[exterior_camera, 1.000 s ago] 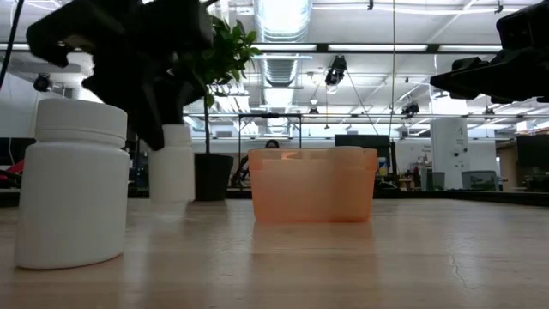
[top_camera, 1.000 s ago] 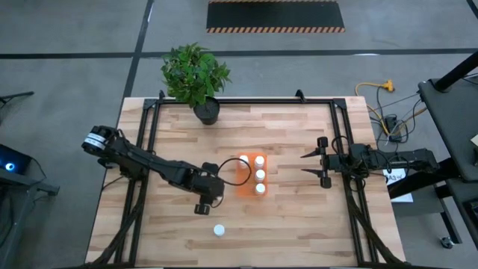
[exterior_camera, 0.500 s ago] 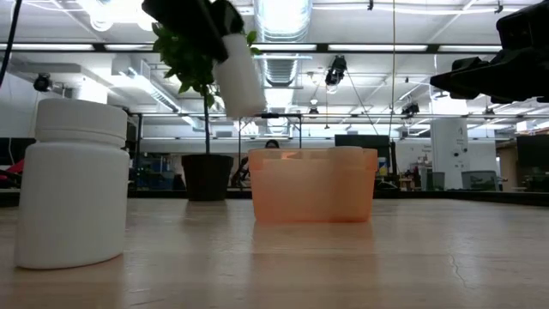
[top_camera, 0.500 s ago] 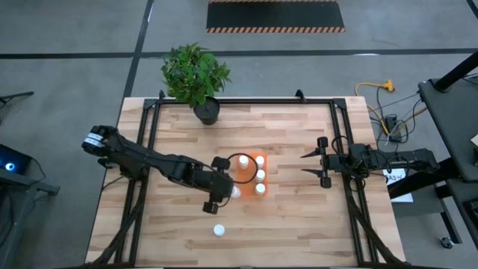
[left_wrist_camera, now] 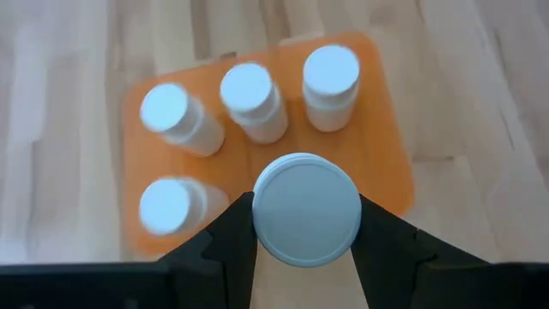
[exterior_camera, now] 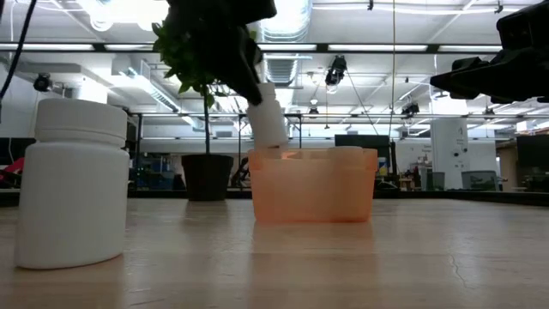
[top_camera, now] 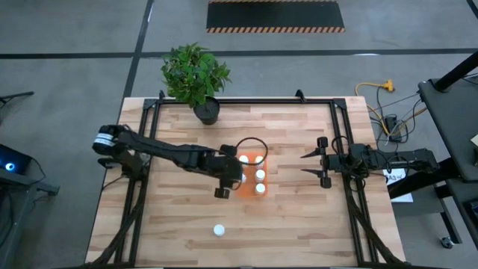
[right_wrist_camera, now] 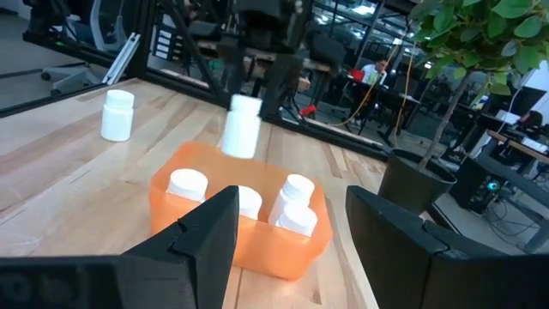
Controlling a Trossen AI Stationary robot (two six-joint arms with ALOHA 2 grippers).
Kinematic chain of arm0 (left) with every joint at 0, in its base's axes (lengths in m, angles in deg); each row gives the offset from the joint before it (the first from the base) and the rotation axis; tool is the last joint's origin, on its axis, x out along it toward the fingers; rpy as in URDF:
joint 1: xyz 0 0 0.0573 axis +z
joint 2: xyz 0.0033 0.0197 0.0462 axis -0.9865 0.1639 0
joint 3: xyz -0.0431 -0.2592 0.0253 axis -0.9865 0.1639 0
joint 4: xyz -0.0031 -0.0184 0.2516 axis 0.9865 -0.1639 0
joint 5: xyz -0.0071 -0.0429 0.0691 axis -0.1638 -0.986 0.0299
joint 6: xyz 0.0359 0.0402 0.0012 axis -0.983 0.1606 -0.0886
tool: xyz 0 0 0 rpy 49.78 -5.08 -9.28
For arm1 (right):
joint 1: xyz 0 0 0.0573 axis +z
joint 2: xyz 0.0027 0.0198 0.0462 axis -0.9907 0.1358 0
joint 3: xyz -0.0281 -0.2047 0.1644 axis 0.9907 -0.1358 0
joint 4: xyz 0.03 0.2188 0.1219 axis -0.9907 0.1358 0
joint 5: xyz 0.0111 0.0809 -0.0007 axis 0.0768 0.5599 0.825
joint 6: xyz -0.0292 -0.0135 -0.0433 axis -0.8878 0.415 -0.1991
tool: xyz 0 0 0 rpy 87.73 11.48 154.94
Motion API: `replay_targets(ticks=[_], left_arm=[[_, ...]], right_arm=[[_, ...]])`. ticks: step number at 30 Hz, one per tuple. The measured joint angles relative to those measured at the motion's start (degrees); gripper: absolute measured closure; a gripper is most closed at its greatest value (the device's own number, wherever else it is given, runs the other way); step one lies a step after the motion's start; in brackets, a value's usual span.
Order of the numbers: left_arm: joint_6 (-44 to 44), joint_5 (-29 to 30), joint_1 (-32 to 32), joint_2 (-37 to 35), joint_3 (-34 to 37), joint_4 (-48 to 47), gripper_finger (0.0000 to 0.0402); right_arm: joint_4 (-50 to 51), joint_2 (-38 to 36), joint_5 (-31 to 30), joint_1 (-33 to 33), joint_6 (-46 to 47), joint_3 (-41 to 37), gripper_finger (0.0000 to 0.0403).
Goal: Pick and place pill bottles into a basket
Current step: Put the white pill bottle into the orange bin
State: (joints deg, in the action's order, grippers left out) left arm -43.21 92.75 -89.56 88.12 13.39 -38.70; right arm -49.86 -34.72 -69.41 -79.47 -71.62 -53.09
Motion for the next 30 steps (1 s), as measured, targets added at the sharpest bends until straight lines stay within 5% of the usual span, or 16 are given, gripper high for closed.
replay_targets(ticks=[14,30], left_arm=[[-2.7,-0.2,2.3,12.1,-7.4,-3.0,0.0262],[-3.2,1.4,3.4,14.4,-8.5,-4.4,0.0248]], right_arm=[[0.0,0.4,0.0,0.0,0.0,0.0,0.0197],[0.0,0.5,-0.1,0.0,0.0,0.0,0.0197]])
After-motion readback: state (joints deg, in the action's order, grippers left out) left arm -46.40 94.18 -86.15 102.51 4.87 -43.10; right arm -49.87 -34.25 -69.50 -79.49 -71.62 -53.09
